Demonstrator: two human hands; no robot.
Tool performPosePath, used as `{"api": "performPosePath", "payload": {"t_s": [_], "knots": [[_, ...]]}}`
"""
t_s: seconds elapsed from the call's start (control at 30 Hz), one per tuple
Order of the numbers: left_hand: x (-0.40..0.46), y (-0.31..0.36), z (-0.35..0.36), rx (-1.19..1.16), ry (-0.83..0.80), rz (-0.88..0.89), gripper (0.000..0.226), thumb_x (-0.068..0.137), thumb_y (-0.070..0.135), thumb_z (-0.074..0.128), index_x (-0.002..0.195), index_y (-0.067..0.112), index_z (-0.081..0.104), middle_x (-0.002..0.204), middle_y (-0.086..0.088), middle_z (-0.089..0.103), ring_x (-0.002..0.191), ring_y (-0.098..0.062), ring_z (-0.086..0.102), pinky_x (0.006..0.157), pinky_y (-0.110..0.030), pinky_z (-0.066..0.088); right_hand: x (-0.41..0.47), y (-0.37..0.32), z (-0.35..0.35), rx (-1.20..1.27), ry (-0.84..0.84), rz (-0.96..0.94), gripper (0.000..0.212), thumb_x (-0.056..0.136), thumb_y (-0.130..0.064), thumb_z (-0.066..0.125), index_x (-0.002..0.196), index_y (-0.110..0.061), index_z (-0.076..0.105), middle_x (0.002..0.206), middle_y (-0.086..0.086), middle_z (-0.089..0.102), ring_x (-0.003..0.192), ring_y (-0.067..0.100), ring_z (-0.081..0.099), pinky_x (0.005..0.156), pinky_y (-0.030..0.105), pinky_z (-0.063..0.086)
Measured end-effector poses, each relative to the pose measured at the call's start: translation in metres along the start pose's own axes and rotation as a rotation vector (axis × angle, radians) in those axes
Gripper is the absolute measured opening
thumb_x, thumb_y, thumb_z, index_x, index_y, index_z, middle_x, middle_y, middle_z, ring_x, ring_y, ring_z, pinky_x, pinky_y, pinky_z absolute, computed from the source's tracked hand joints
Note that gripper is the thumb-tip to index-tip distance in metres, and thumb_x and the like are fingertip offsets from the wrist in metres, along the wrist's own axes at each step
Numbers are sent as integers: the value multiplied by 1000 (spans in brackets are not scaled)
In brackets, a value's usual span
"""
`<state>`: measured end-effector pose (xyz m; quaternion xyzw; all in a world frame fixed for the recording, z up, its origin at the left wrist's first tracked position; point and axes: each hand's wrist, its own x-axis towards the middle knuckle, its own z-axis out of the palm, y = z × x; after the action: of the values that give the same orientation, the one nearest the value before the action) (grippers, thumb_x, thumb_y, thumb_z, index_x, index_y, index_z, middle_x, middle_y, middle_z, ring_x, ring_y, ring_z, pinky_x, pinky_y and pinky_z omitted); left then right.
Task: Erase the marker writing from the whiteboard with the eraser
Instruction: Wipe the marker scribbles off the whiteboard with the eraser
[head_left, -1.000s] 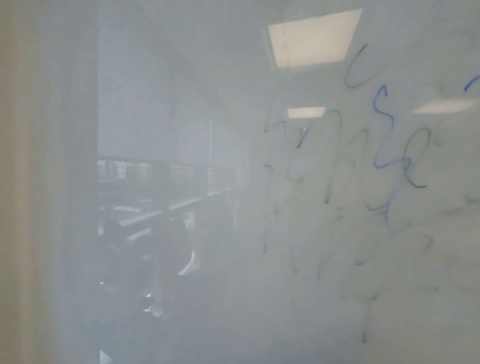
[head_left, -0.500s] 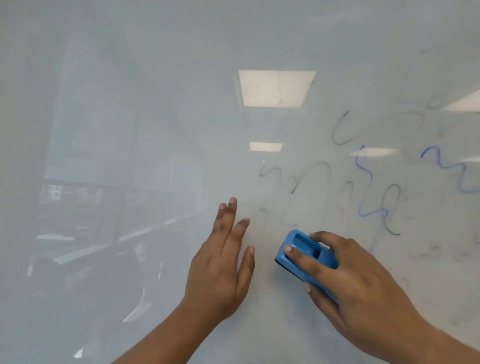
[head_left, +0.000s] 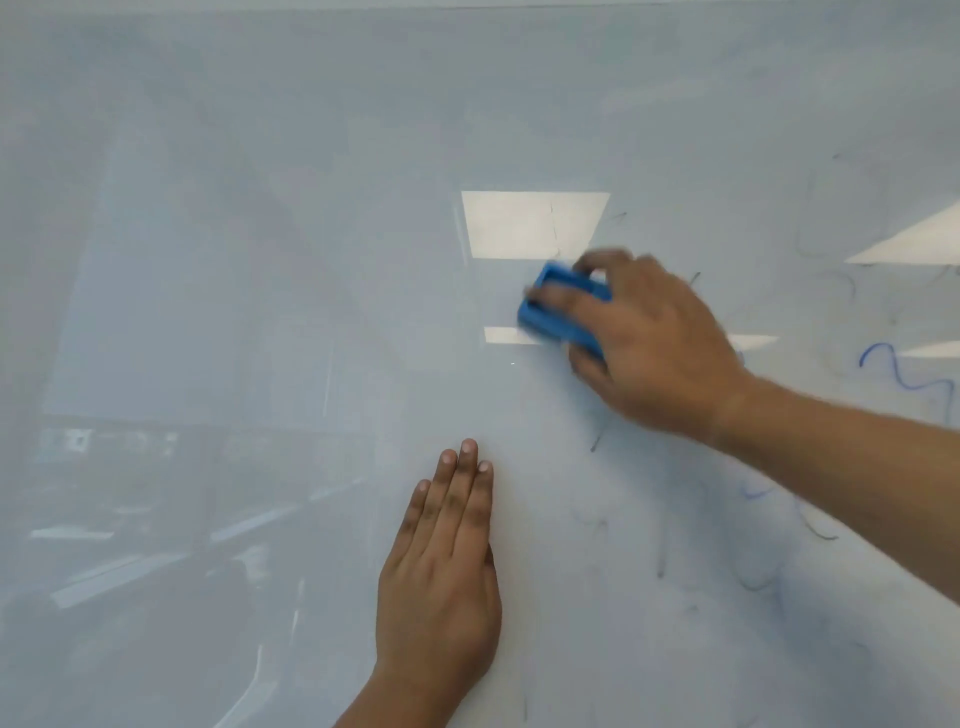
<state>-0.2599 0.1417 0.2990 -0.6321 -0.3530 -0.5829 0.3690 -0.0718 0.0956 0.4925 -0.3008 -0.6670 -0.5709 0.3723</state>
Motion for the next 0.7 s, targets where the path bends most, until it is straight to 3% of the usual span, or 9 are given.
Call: {"api": "performPosePath", "payload": {"t_s": [0.07,0.27,0.37,0.43,0.5,0.6,0.7], "knots": [[-1,0,0,-6,23,-8,60,87,4,34,146,2,47,157,-10,41,148,-22,33,118,-38,29,13,-1,3,-17,6,64,56,86,-29,56,141,-23,47,131,14,49,97,36,51,78,44,46],[-1,-1,1,23,100,-80,55,89,4,36,142,0,51,153,-14,46,145,-22,35,116,-40,32,-73,-43,2,104,-223,-348,49,84,-39,55,132,-30,53,122,6,54,90,24,51,73,36,46],[3,2,3,64,121,-79,54,88,3,35,137,-1,56,148,-15,50,141,-23,38,116,-36,29,-59,-29,3,50,-212,-455,46,88,-41,53,132,-33,53,121,3,55,89,23,50,73,35,41],[5,1,6,99,129,-77,54,85,2,35,132,-2,60,144,-17,54,139,-24,40,114,-34,28,-21,-8,3,26,-103,-362,45,89,-39,52,134,-32,55,123,3,56,91,25,52,75,37,43],[6,-1,10,141,124,-64,54,80,1,36,126,-4,64,140,-17,56,141,-24,37,114,-32,25,28,24,1,-1,36,-147,46,92,-36,56,137,-33,53,127,2,54,100,29,52,84,40,43],[10,-8,11,185,116,-12,58,77,4,37,127,0,64,136,-17,56,150,-14,19,112,-30,23,84,54,2,27,101,160,49,94,-36,59,141,-38,49,134,-3,48,118,31,41,100,41,34],[12,-13,14,179,133,20,56,75,6,35,130,4,47,135,-16,55,155,-6,1,111,-30,22,86,46,6,80,107,191,49,93,-37,61,141,-37,50,129,-1,47,114,29,43,99,39,34]]}}
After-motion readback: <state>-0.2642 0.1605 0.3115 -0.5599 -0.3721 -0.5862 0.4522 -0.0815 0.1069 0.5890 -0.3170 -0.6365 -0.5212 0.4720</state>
